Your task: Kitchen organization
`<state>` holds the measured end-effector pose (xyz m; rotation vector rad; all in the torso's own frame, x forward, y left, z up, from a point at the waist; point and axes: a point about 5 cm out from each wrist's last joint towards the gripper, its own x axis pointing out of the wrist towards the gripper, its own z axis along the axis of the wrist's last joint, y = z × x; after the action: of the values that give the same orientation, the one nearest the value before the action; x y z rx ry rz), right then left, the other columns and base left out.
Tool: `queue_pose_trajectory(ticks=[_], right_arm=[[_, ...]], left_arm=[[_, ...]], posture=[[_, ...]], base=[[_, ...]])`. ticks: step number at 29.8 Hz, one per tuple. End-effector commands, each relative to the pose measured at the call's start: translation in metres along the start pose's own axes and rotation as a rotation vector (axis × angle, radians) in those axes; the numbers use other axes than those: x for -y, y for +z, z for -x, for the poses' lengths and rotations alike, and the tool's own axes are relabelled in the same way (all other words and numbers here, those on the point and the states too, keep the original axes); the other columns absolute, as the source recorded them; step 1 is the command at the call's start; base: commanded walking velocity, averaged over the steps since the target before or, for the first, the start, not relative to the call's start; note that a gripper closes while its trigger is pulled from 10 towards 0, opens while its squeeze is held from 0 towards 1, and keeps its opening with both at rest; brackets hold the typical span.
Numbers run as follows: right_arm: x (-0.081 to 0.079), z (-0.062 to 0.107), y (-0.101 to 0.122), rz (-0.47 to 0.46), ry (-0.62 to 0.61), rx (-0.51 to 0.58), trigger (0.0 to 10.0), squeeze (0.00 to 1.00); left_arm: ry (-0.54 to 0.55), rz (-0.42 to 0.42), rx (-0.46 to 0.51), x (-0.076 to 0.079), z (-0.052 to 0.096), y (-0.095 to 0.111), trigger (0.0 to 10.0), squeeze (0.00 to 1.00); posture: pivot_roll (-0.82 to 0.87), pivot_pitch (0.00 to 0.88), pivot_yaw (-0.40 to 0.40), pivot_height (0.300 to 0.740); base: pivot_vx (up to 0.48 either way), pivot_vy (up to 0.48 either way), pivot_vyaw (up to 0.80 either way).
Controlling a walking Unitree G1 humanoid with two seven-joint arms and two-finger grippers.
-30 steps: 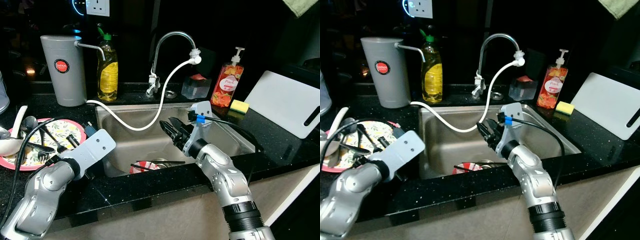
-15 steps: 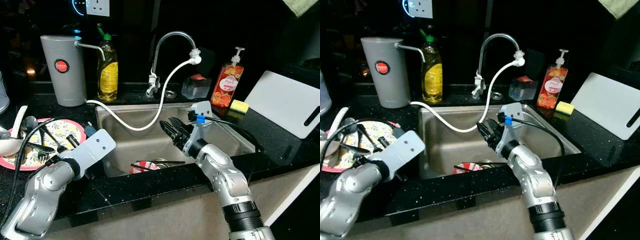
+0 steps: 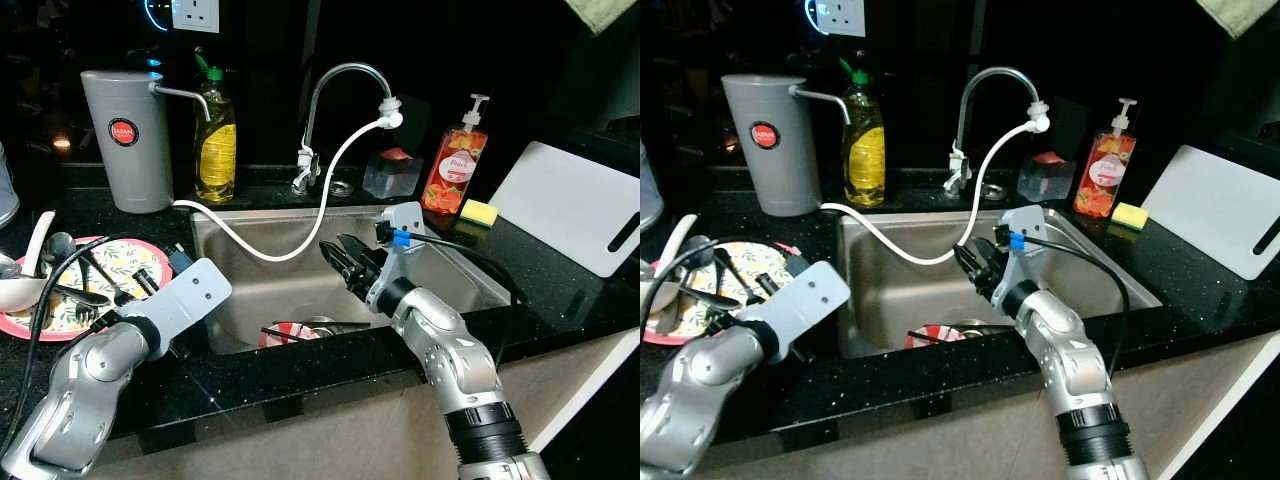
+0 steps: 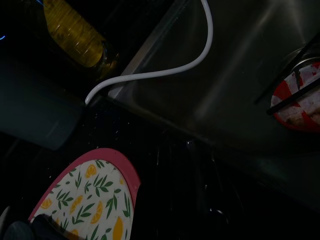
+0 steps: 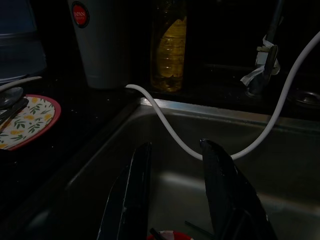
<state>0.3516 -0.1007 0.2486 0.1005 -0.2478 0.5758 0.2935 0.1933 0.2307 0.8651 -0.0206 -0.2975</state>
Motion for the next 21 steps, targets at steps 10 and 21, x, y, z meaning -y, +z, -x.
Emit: queue_pose_trajectory(ticks=[10, 21], right_arm=[[0.0054, 0.0031, 0.0027, 0.004, -0.019, 0.012, 10.0, 0.0], [0.0054, 0.0026, 0.0026, 0.004, -0.017, 0.011, 10.0, 0.0]], left_arm=[[-0.034, 0.015, -0.023, 0.0067, -0.0003, -0.005, 10.0, 0.0], [-0.034, 0.015, -0.023, 0.0069, -0.0007, -0.0049, 10.0, 0.0]], posture=[[0.09, 0.034, -0.112, 0.74], [0.1, 0.031, -0.115, 0.74]], base=[[0.0, 0.0, 0.0], [0.0, 0.0, 0.0]])
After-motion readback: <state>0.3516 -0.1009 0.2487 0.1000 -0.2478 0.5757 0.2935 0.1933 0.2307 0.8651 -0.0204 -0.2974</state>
